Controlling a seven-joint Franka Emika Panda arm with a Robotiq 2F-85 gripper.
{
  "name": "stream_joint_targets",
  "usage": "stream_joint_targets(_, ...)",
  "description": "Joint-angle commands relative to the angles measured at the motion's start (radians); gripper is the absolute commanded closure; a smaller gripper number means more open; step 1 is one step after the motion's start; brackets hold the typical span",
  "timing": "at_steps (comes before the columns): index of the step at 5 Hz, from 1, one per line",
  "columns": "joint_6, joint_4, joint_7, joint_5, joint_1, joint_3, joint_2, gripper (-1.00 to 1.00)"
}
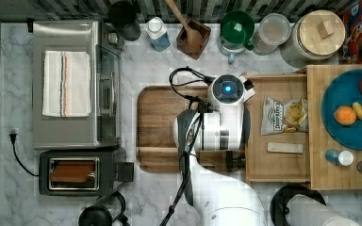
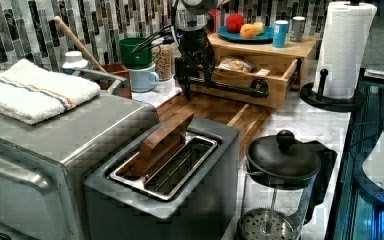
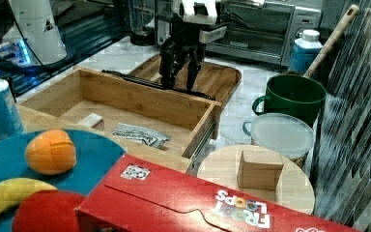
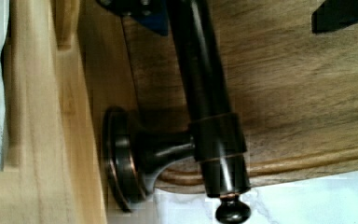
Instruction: Open the drawer.
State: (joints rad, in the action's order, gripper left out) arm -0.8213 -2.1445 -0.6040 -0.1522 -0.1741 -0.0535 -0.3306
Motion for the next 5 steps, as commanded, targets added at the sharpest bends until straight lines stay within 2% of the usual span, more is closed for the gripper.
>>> stream_joint_targets(1, 0.006, -0.035, 0.057, 0.03, 0.081, -0.086, 0.046, -1.0)
stream_joint_targets(5, 0.006, -0.035, 0.059, 0.028, 0.074, -0.092, 0.046, -1.0)
